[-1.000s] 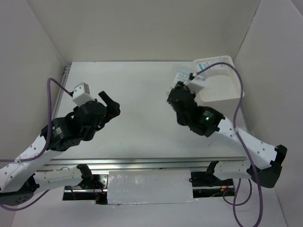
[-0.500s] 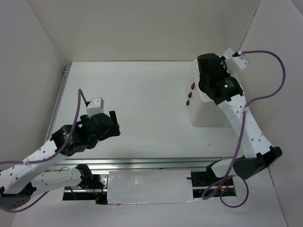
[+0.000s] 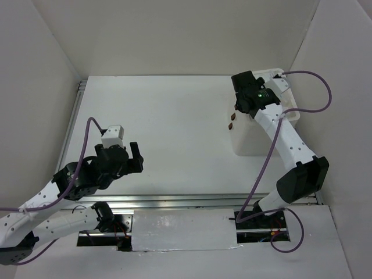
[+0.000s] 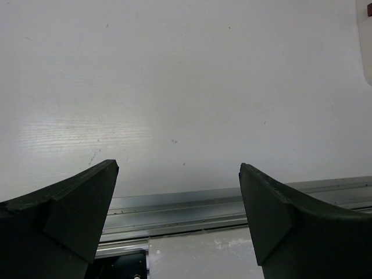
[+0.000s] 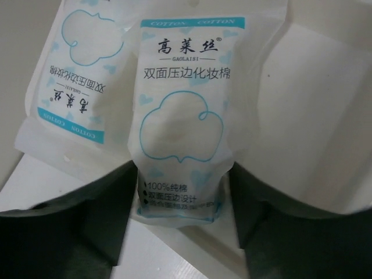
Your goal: Organize the makeup
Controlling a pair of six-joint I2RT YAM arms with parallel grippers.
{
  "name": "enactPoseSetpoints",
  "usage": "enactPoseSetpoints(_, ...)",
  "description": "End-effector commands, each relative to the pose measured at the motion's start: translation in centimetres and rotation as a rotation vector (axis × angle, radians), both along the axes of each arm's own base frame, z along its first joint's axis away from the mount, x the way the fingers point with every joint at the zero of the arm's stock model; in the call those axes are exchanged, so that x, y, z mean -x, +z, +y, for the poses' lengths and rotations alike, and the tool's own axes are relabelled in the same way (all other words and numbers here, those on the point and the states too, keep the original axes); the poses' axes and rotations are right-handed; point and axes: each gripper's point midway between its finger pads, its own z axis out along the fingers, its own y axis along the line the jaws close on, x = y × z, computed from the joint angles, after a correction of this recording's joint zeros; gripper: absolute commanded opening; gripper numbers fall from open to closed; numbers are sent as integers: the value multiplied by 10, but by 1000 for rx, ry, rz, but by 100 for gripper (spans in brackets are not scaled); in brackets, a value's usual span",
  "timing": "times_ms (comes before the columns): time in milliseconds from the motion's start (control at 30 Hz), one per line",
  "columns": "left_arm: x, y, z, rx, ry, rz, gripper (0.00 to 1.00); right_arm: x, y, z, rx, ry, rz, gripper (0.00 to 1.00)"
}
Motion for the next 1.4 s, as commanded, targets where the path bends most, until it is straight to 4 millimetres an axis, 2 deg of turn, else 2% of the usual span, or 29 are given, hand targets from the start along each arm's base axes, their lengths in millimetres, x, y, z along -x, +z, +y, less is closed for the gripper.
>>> enactPoseSetpoints(0, -3, 5, -8, 23, -33, -20, 99, 7, 19, -7, -24, -25, -76, 76)
enactPoseSetpoints(33, -2, 5, -8, 21, -34, -19, 99, 8, 17, -7, -23, -25, -62, 99)
enactPoseSetpoints(133, -2, 5, -7, 22, -30, -21, 99, 5, 19, -2, -33, -11, -39, 100)
enactPoseSetpoints(233, -2, 5, -7, 27, -30, -21, 99, 7, 33, 5, -54, 16, -60, 100)
enactPoseSetpoints(333, -2, 3, -7, 25, -30, -17, 99, 14, 61, 10, -84, 62, -150, 100)
enactPoseSetpoints(367, -2, 3, -7, 23, -29, -17, 99, 23, 73, 11, -88, 91, -183, 100)
enactPoseSetpoints(433, -2, 5, -4, 27, -13, -26, 99, 30, 87, 15, -113, 131, -237, 100)
enactPoseSetpoints(500, -2, 6, 2, 31, 19, -29, 99, 48, 100, 16, -121, 160, -280, 100)
enactPoseSetpoints(533, -3, 7, 7, 24, 44, -39, 99, 58, 112, 16, -138, 176, -326, 100)
enactPoseSetpoints(633, -5, 10, 24, 8, 142, -56, 99, 75, 123, 20, -146, 269, -376, 100)
enactPoseSetpoints(767, -4, 15, 43, -6, 251, -66, 99, 96, 126, 14, -95, 335, -391, 100)
enactPoseSetpoints(900, 1, 17, 54, 3, 289, -67, 99, 116, 135, 32, -57, 551, -408, 100)
enactPoseSetpoints(933, 3, 23, 56, 30, 295, -79, 99, 119, 132, 35, -27, 603, -380, 99)
enactPoseSetpoints(1033, 12, 35, 71, 54, 312, -94, 100, 143, 128, 55, -20, 795, -341, 81)
enactPoseSetpoints(1067, 14, 38, 76, 57, 318, -100, 99, 151, 126, 63, -25, 868, -339, 70)
enactPoseSetpoints(1100, 17, 42, 81, 57, 322, -108, 100, 171, 124, 83, -58, 1018, -369, 68)
enactPoseSetpoints(1133, 21, 49, 88, 53, 311, -126, 100, 181, 122, 89, -35, 1095, -374, 64)
enactPoseSetpoints(1167, 22, 54, 93, 48, 307, -143, 100, 191, 118, 93, -36, 1142, -377, 45)
enactPoseSetpoints(1200, 25, 61, 100, 53, 297, -167, 99, 207, 109, 88, -23, 1159, -364, 39)
enactPoseSetpoints(1233, 27, 63, 104, 50, 297, -175, 99, 214, 104, 85, -21, 1162, -359, 62)
enactPoseSetpoints(1267, 30, 65, 109, 62, 300, -187, 99, 229, 100, 73, -15, 1136, -368, 90)
enactPoseSetpoints(1300, 34, 68, 115, 79, 294, -207, 99, 237, 100, 68, -18, 1121, -380, 100)
enactPoseSetpoints(1367, 36, 73, 117, 121, 281, -240, 99, 252, 101, 54, -9, 1085, -397, 100)
